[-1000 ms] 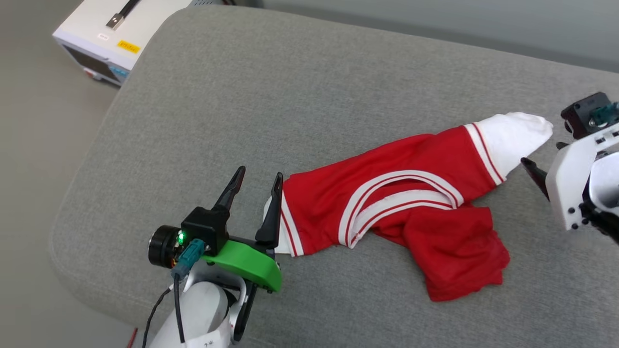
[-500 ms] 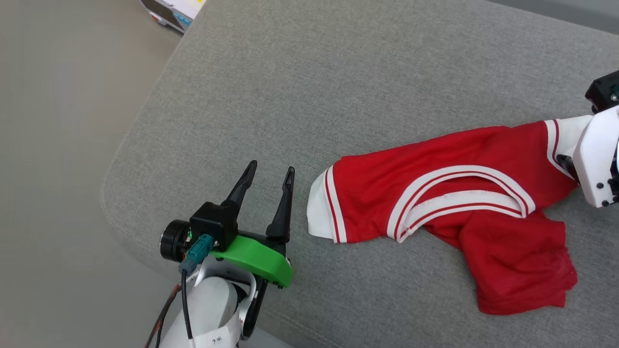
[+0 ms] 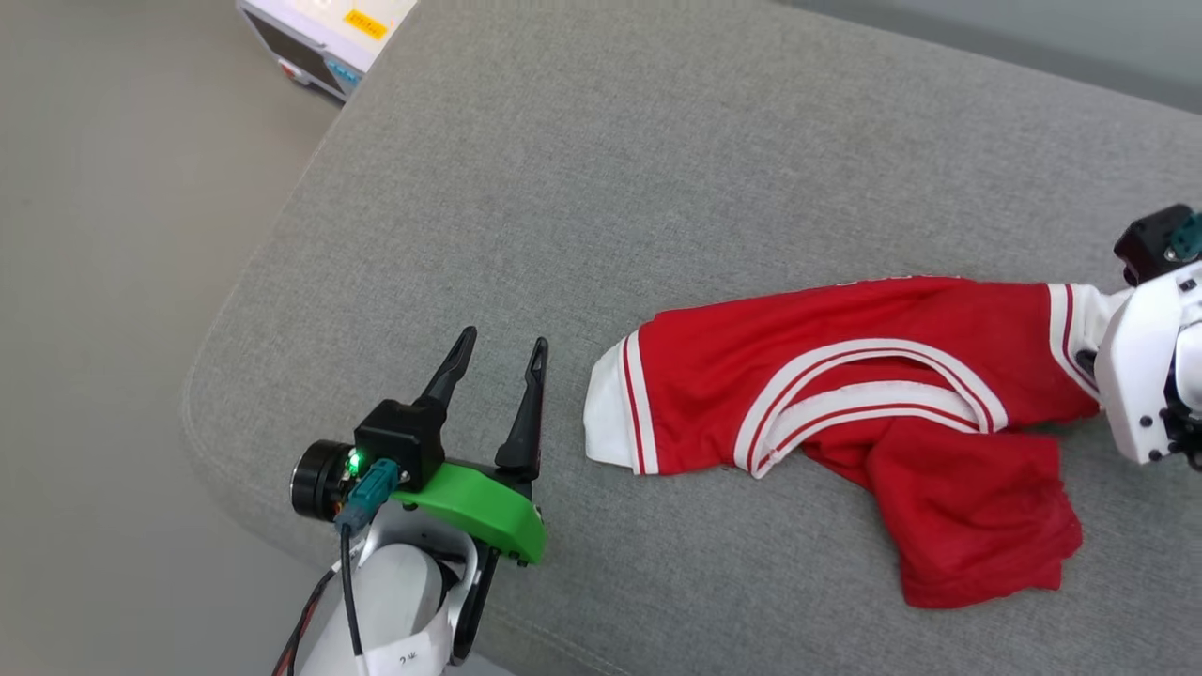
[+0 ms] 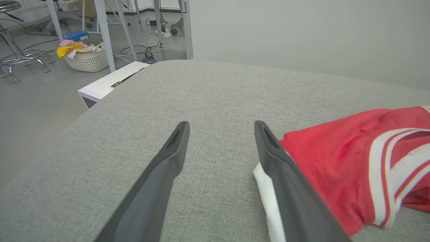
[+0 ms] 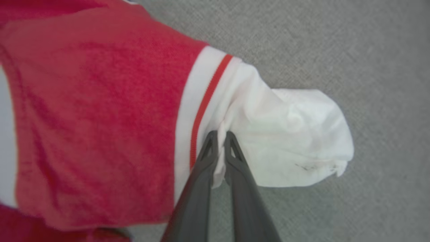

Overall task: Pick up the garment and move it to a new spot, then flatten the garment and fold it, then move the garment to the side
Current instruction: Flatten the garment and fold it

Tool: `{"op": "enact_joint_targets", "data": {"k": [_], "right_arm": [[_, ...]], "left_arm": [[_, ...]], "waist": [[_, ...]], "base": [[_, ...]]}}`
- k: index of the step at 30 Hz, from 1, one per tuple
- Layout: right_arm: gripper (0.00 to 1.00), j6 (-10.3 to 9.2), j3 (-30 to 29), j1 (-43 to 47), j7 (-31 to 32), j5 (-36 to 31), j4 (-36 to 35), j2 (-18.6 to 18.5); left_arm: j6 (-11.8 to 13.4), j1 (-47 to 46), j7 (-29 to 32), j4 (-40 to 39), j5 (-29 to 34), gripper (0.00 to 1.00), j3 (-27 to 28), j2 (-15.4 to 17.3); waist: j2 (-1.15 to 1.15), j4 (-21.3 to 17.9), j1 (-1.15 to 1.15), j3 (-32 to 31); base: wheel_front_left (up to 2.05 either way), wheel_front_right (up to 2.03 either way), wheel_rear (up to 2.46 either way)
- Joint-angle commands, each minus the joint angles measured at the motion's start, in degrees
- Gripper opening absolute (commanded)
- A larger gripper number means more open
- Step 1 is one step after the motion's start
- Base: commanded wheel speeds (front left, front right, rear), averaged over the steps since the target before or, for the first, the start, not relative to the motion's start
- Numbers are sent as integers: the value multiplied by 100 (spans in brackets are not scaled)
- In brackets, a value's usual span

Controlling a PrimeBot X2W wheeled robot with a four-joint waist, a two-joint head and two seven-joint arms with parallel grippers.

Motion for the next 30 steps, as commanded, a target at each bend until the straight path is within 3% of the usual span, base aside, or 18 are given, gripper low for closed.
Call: {"op": "enact_joint_targets", "data": {"k": [1, 14, 25, 26, 27, 30], "right_arm": [[0, 2, 47, 311, -36, 69, 31, -31], [0, 2, -361, 1953, -360, 262, -1063, -255], [0, 2, -1172, 2700, -891, -516, -747, -203], [20, 2, -1214, 2685, -1003, -575, -695, -153], [100, 2, -1252, 2666, -1102, -627, -654, -113], [100, 2, -1413, 2558, -1502, -694, -597, 88]], "left_arm": [[-32, 91, -33, 41, 53, 100, 60, 13], [-70, 441, -34, 236, 88, 100, 299, 246], [-74, 342, -31, 304, 39, 100, 303, 326], [-75, 325, -25, 317, 30, 100, 298, 328], [-77, 312, -21, 329, 21, 100, 296, 329], [-89, 278, -11, 376, -21, 100, 292, 338]], "waist": [[0, -352, -1, -407], [0, -1271, -1, -1169], [0, -1627, -1, -1024], [0, -1642, -1, -1009], [0, -1654, -1, -999], [0, -1718, -1, -981]], "base": [[0, 0, 0], [0, 0, 0], [0, 0, 0], [0, 0, 0], [0, 0, 0], [0, 0, 0]]}}
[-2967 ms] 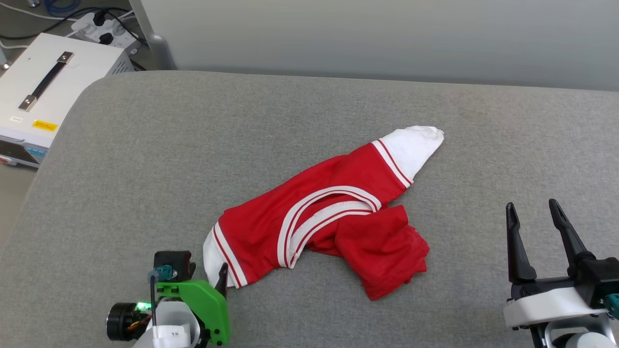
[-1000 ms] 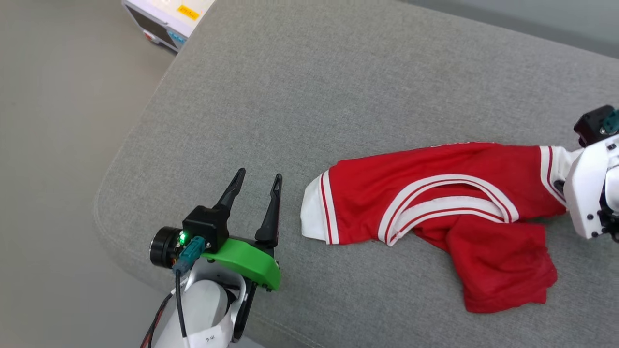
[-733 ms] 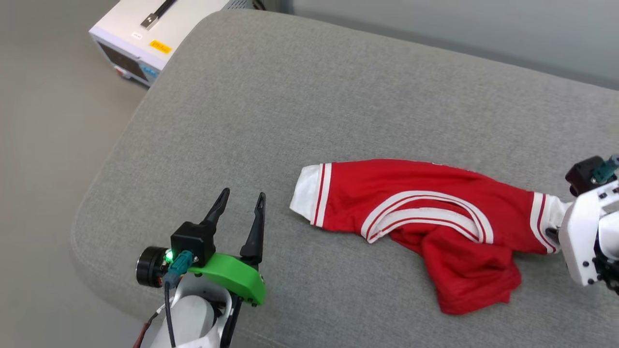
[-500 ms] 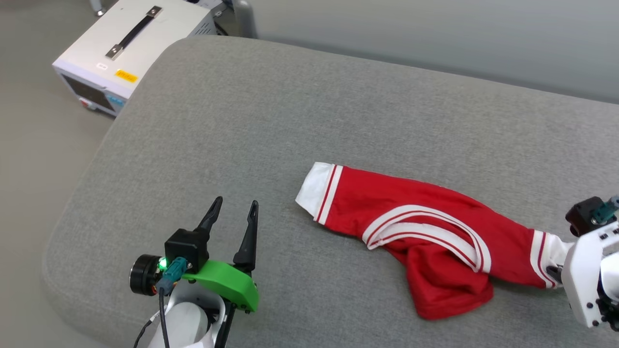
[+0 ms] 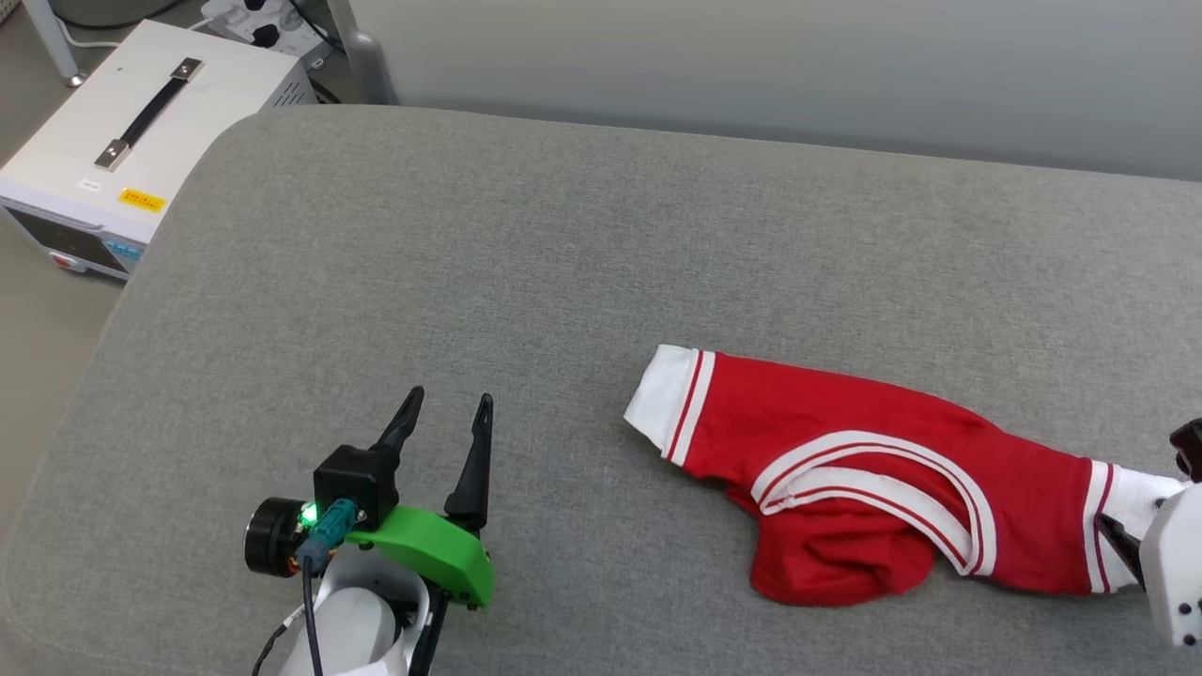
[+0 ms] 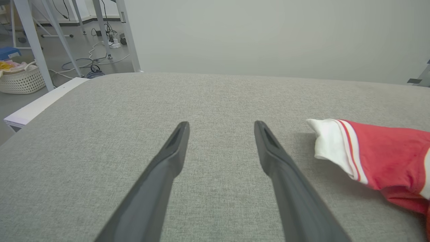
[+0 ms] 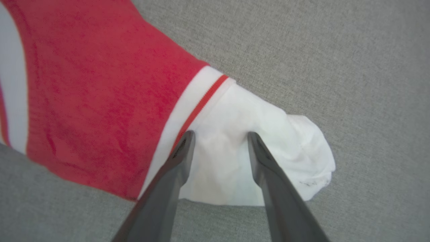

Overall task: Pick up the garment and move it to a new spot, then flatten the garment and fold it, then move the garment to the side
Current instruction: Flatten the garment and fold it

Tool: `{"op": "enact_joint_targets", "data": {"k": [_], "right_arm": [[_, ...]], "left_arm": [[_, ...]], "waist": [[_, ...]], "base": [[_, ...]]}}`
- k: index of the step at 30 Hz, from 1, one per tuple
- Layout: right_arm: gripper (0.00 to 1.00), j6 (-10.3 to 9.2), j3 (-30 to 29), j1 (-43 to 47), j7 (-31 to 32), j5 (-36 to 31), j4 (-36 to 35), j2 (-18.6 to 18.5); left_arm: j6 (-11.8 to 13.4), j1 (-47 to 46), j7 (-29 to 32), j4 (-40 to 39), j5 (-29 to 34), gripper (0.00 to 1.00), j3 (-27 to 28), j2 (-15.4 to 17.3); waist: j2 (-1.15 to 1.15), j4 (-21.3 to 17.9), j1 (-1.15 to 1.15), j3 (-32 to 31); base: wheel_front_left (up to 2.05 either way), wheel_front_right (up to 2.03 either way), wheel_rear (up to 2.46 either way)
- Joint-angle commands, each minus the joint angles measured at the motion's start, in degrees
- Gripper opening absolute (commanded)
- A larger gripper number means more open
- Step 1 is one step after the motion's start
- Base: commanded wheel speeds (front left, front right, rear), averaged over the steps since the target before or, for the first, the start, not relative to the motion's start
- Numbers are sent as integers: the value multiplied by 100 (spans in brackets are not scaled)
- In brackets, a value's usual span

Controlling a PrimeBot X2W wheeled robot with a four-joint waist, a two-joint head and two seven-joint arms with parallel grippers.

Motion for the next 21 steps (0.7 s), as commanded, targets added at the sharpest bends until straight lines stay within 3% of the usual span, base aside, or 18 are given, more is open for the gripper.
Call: {"op": "enact_joint_targets", "data": {"k": [1, 7, 11, 15, 21], "right_arm": [[100, -3, -99, -108, -230, -19, -21, 105], [100, -3, -662, -122, -1383, -98, -420, 466], [100, -3, -1362, 312, -2308, -358, -999, 1041], [100, -3, -1740, 687, -2723, -662, -1543, 1542], [100, -3, -1841, 1017, -2719, -989, -2155, 1977]], "left_arm": [[-35, -96, -12, 27, -46, 100, 9, 28], [-101, -74, 6, 84, -198, 100, -22, 8], [-187, -36, 72, 113, -360, 100, -126, -42], [-273, -109, 379, 75, -580, 100, -235, -71], [-352, -482, 1650, 12, -949, 100, -499, -39]], "waist": [[0, -65, 0, 9], [0, -236, 0, -55], [0, -376, 0, -72], [0, -527, 0, -3], [0, -813, 0, 176]], "base": [[0, 0, 0], [0, 0, 0], [0, 0, 0], [0, 0, 0], [0, 0, 0]]}}
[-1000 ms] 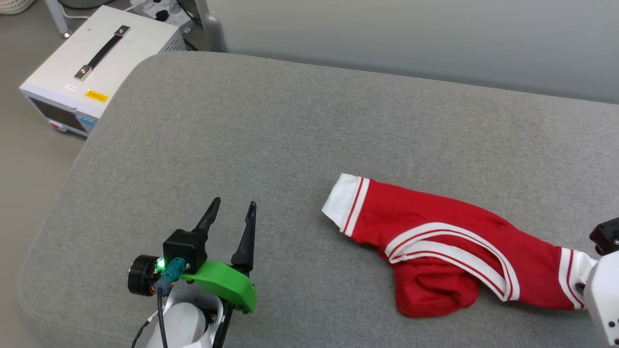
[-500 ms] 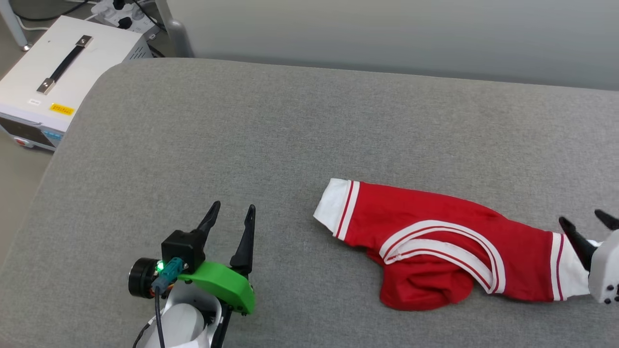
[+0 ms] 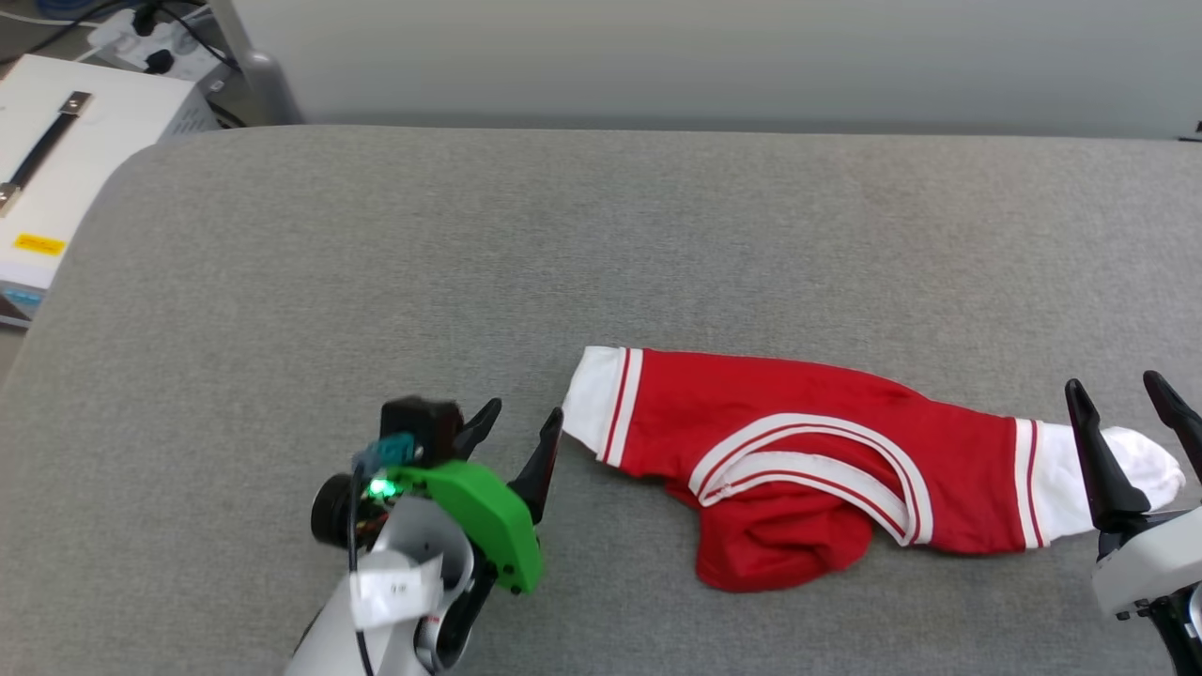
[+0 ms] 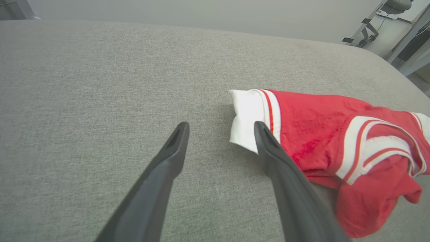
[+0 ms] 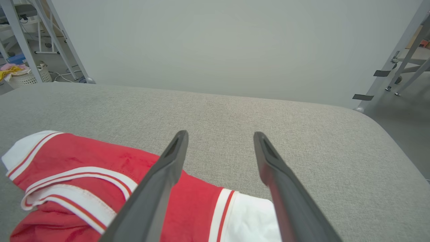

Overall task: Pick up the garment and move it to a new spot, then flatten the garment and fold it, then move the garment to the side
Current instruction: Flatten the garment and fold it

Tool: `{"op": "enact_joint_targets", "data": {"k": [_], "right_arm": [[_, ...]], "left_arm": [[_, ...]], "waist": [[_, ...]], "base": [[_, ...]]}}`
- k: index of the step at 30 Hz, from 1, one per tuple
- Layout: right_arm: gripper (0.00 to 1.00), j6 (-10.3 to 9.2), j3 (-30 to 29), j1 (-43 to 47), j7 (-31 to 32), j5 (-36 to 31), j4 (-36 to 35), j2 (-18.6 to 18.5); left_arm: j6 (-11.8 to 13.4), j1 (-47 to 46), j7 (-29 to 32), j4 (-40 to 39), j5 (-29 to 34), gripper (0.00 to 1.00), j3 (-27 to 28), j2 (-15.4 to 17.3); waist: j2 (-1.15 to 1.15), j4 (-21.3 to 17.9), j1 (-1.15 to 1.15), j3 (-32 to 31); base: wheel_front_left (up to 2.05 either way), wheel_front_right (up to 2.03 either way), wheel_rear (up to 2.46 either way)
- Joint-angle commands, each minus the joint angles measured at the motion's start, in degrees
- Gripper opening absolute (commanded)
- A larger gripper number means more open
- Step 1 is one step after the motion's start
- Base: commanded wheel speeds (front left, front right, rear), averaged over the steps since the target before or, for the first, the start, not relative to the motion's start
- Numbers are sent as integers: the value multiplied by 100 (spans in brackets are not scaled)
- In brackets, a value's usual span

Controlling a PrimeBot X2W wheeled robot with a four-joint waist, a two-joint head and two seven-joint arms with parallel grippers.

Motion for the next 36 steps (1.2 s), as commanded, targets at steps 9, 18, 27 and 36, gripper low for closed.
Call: {"op": "enact_joint_targets", "data": {"k": [9, 18, 27, 36], "right_arm": [[100, -3, 61, 6, 96, -241, -214, 233], [100, -3, 98, -64, 56, -260, -77, 270], [100, -3, 218, -106, 0, -267, 205, 314], [100, -3, 425, -152, -184, -260, 536, 468]], "left_arm": [[276, -682, 1469, 72, -94, 100, -144, 156], [128, -759, 1401, 243, -247, 0, -267, 140], [48, -1248, 934, 28, -218, 0, -173, 373], [-12, -2921, 800, 201, 84, 0, -278, 504]], "waist": [[0, -521, 0, 459], [0, -495, 0, 514], [0, -495, 0, 191], [0, -596, 0, -56]], "base": [[0, 0, 0], [0, 0, 0], [0, 0, 0], [0, 0, 0]]}}
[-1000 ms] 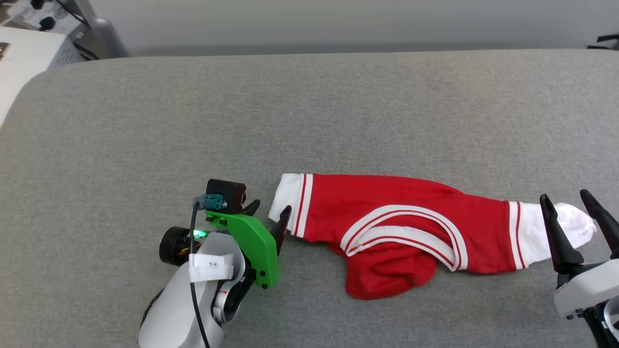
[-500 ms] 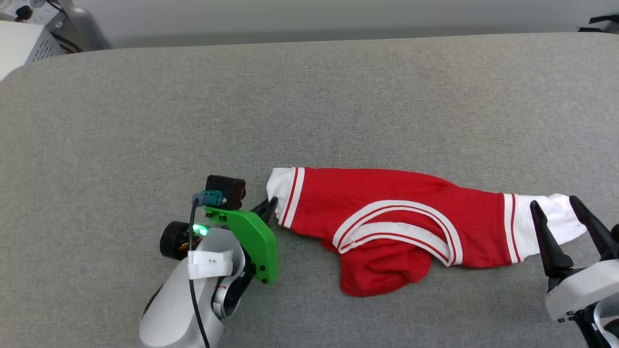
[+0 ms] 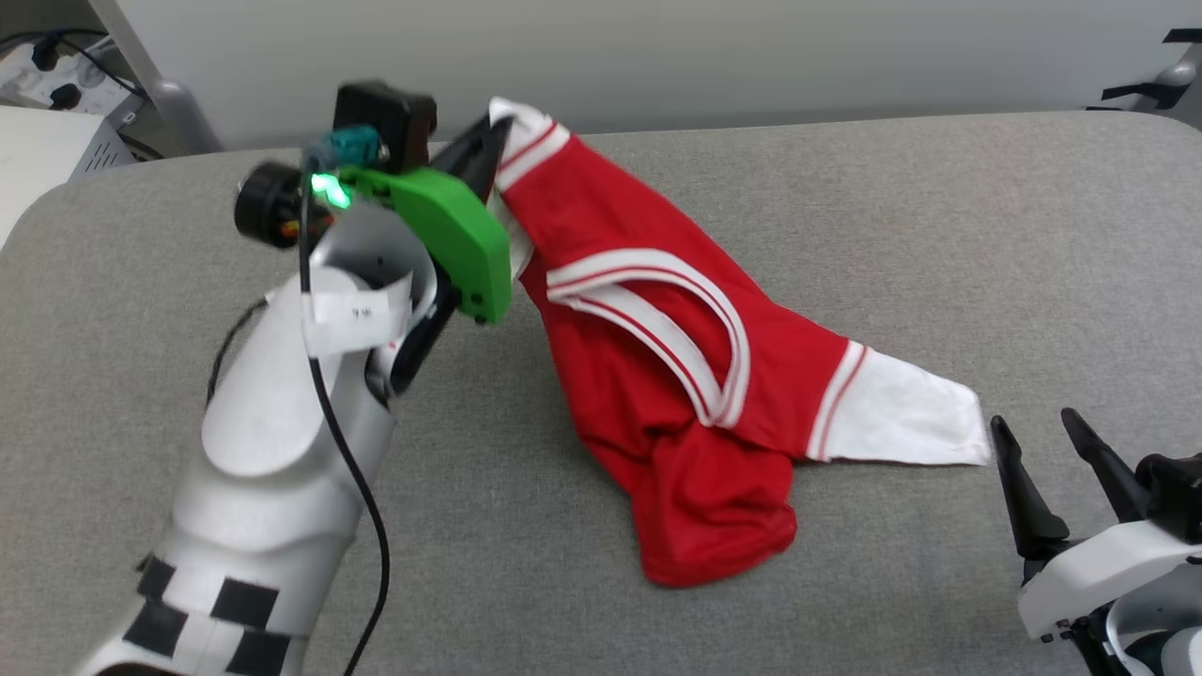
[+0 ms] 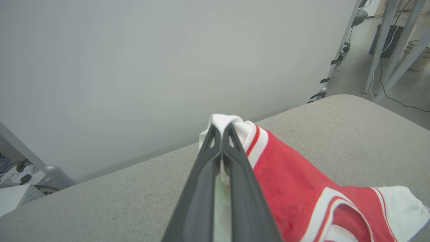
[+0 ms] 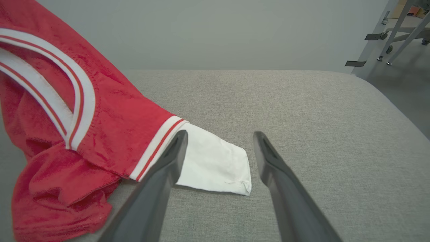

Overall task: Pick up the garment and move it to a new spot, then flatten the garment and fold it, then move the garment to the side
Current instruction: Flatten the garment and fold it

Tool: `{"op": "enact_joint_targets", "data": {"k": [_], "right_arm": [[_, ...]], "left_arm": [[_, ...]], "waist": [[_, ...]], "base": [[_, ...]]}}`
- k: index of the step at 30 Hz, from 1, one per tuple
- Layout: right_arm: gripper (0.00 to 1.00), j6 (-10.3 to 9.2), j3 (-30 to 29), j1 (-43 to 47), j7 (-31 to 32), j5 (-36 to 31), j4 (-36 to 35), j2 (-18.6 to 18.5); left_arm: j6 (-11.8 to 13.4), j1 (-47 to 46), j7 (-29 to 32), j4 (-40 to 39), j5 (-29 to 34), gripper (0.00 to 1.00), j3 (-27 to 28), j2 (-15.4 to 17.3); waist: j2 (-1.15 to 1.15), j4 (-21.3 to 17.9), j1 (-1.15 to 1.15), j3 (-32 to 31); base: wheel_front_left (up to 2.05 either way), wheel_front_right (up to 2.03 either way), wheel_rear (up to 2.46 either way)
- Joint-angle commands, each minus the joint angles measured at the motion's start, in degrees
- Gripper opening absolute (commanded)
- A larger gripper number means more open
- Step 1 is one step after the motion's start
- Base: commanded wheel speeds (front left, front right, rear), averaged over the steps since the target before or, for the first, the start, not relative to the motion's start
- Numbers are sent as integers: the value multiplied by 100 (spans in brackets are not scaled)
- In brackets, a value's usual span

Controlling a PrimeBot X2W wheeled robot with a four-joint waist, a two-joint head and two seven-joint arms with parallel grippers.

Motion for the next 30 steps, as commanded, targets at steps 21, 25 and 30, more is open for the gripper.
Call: {"op": "enact_joint_targets", "data": {"k": [21, 25, 30], "right_arm": [[100, -3, -9, -37, -252, -70, 395, 198], [100, -3, -17, -75, -181, -123, 354, 214], [100, -3, 1, -140, -45, -171, 335, 203]], "left_arm": [[315, 1846, 175, -733, -128, 0, -66, 711], [383, 2642, 328, -807, -135, 0, -265, 781], [381, 2974, 431, -508, -22, 0, -605, 686]], "waist": [[0, 693, 0, -103], [0, 879, 0, -41], [0, 1025, 0, 13]], "base": [[0, 0, 0], [0, 0, 0], [0, 0, 0]]}}
